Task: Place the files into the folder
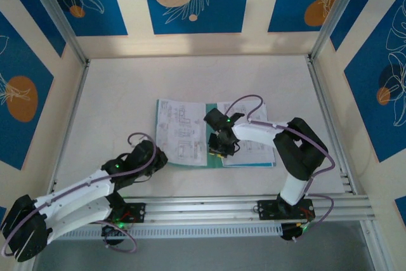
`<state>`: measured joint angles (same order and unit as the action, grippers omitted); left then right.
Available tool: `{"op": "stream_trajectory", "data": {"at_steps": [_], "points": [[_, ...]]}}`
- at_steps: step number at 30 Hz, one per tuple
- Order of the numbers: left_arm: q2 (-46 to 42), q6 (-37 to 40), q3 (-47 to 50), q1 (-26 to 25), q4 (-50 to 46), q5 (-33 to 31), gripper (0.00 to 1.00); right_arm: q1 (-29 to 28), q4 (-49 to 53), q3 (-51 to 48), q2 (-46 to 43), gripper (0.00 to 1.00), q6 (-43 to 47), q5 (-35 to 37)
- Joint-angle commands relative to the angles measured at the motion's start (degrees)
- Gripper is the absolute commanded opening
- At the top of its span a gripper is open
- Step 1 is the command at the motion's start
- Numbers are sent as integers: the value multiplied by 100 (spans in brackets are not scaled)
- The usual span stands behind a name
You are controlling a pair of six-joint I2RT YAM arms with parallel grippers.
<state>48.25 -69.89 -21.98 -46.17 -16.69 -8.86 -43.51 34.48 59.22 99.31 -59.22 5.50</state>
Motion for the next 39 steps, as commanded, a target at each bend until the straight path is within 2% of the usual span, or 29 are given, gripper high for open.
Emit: {"op": "stream_trajectory", "data": {"at_steps": [1,4,8,13,18,23,28,32,36,39], "points": [[-70,219,-432,-142,-1119,-507,0,-18,226,303,-223,37,119,-286],[-95,256,-750,-216,-1728,-778,0,147,191,269,-621,44,95,-506],[-212,342,-1274,-274,-2767,-1243,0,602,258,-75,-1133,46,200,-550],[-255,610,-1928,-301,-3849,-1640,0,1686,186,-909,-1522,39,461,-748],[-81,869,-2560,-357,-4641,-2063,0,2294,101,-1380,-1622,35,719,-763],[428,1187,-3283,-476,-5060,-2350,0,2376,-213,-1584,-1218,31,736,-826],[1080,1288,-3818,-961,-5037,-2489,0,2058,-359,-1453,-837,27,613,-856],[1622,1082,-4242,-1613,-4984,-2714,13,1902,-385,-1437,-711,21,492,-796],[2170,955,-4675,-2268,-4668,-2789,31,1855,-422,-1450,-606,16,471,-808],[2562,956,-4901,-2601,-4274,-2714,36,1875,-399,-1468,-621,15,476,-783]]}}
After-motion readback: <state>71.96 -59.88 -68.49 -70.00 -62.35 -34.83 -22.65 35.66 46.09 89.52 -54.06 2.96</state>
